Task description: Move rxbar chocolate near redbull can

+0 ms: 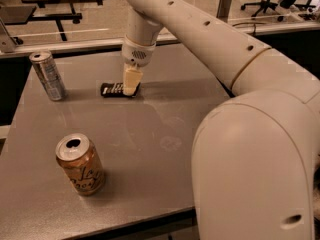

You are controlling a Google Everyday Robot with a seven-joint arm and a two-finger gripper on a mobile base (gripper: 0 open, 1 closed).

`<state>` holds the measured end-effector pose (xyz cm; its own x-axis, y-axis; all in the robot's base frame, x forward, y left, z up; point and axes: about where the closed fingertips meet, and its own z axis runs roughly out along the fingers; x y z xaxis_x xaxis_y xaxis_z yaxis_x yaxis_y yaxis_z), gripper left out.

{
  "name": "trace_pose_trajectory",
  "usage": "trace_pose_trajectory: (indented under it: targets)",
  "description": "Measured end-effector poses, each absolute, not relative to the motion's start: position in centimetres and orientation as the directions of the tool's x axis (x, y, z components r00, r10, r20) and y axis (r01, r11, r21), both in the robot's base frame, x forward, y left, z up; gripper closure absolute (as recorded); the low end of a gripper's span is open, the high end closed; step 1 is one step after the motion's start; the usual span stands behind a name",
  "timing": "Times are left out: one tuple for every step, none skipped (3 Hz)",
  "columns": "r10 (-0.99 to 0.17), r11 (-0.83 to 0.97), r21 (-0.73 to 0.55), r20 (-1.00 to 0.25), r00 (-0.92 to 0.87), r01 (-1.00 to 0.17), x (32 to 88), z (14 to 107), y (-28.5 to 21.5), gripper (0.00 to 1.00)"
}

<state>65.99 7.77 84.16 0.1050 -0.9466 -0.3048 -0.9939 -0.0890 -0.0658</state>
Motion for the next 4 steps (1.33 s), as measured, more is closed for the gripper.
trace_pose_trajectory:
  targets:
    - [-0.937, -0.109, -0.072, -0.325, 0.127, -0.991, 65.2, 85.2, 9.1, 1.00]
    - [-0.923, -0.142, -0.073, -0.351, 0.159, -0.987, 64.1, 86.1, 11.5, 1.00]
    - [-0.907, -0.181, -0.073, -0.373, 0.195, -0.981, 63.2, 86.8, 14.6, 0.98]
    - [-0.902, -0.201, -0.077, -0.374, 0.216, -0.976, 63.2, 86.8, 16.7, 0.68]
